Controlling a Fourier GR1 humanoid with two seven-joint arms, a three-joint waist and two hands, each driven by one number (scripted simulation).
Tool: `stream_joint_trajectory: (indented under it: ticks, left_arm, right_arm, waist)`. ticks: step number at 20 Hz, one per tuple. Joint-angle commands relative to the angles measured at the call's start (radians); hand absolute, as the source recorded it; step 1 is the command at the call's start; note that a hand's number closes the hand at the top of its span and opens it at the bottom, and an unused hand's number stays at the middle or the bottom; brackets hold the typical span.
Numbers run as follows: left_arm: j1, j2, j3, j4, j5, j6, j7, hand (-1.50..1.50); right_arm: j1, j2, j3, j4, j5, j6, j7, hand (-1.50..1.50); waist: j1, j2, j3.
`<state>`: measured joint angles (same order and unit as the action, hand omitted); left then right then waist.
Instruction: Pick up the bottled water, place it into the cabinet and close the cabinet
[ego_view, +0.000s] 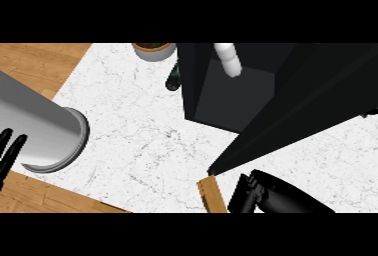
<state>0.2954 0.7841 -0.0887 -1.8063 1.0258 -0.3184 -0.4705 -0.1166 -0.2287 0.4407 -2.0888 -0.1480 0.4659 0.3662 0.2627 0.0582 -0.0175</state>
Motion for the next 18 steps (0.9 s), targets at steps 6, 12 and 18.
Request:
stream_joint_trajectory:
  ticks: [6,12,18]
  left_arm:
    - [0.009,-0.014,0.009,0.023,0.002,-0.005,-0.014,-1.5]
    - [0.026,-0.013,0.019,0.041,0.002,-0.016,-0.019,-1.5]
    - [0.047,-0.022,0.011,0.032,0.011,-0.043,-0.025,-1.5]
  right_arm:
    - [-0.347,0.224,-0.158,0.329,0.113,-0.293,0.127,1.5]
    - [-0.597,0.227,-0.26,0.579,0.108,-0.478,0.125,1.5]
    - [-0.715,0.229,-0.288,0.712,0.026,-0.63,0.119,-1.5]
  waist:
    - [-0.031,-0.011,0.007]
    - [-0.041,-0.009,0.012]
    - [-0.047,-0.014,0.014]
